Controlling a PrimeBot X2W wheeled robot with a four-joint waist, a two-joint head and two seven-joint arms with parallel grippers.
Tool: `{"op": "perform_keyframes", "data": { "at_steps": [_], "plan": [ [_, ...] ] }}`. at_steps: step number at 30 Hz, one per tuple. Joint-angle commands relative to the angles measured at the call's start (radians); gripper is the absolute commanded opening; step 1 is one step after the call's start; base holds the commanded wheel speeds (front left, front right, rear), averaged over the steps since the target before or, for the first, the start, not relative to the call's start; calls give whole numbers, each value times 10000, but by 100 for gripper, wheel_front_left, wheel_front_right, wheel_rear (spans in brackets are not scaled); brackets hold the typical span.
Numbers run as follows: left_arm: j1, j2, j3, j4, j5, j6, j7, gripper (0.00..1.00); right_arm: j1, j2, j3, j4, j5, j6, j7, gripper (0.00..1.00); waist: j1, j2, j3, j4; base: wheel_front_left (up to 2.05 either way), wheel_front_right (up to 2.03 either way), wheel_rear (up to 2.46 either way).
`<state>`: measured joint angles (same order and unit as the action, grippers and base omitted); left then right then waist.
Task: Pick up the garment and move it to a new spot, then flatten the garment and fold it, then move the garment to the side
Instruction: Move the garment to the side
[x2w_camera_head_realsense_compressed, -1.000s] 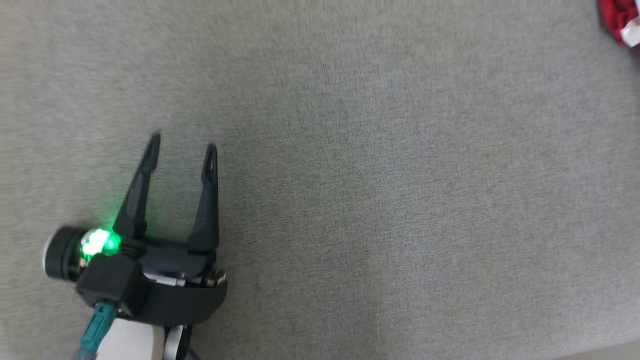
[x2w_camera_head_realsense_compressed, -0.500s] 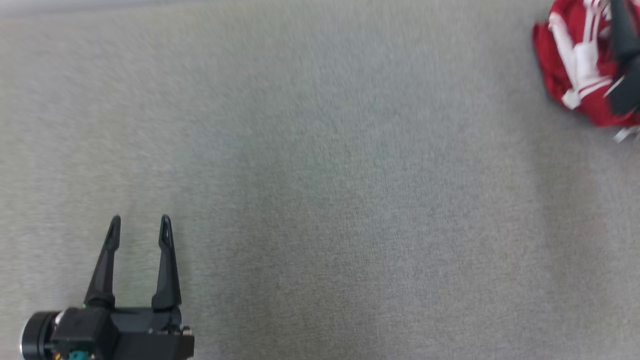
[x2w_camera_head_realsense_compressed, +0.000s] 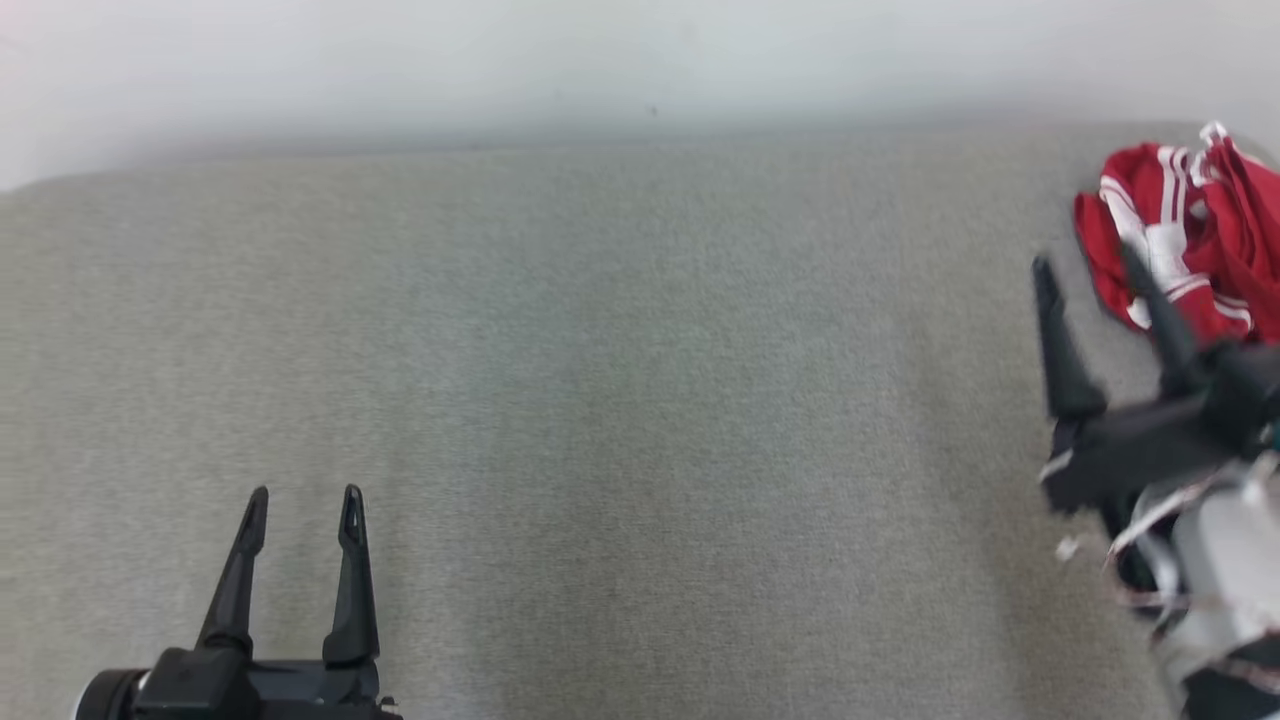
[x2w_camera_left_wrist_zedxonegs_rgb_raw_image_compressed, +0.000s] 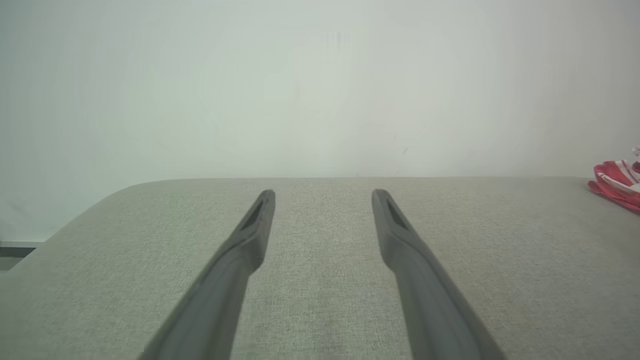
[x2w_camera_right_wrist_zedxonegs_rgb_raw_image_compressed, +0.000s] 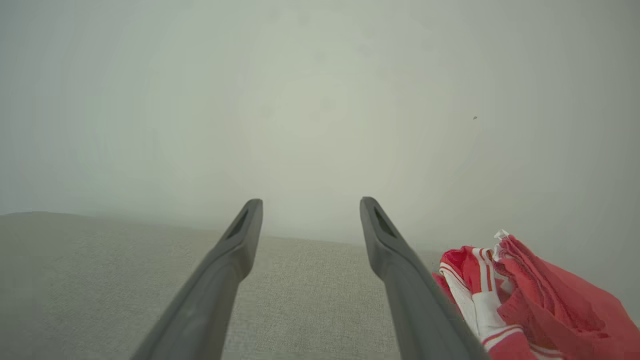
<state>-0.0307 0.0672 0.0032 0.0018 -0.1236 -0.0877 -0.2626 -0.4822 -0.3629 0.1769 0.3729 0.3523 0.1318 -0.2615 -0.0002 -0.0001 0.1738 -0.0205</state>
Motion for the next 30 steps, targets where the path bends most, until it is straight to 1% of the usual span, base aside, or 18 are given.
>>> {"op": "perform_keyframes", "data": {
  "at_steps": [1, 11, 14, 23, 30],
  "plan": [
    [119, -47, 0, 81, -94, -6, -28, 100, 510, 247, -121, -315, -163, -29, 35, 100, 2, 1, -342, 266, 0, 0, 0],
    [363, -108, -3, 647, -257, -5, -26, 100, 3324, 1759, -867, -1988, -622, -29, 405, 100, 2, 1, -952, 460, 0, 0, 0],
    [453, -118, 56, 763, -257, 11, -26, 100, 3996, 2112, -1041, -2353, -761, -29, 513, 100, 2, 1, -1145, 469, 0, 0, 0],
    [817, -134, 182, 1227, -342, -54, -26, 100, 5165, 2549, -1248, -3043, -1108, -29, 825, 100, 2, 1, -1743, 495, 0, 0, 0],
    [944, -148, 197, 1331, -396, -65, -28, 100, 5412, 2675, -1437, -3150, -1197, -29, 926, 100, 2, 1, -1895, 460, 0, 0, 0]
  ]
}}
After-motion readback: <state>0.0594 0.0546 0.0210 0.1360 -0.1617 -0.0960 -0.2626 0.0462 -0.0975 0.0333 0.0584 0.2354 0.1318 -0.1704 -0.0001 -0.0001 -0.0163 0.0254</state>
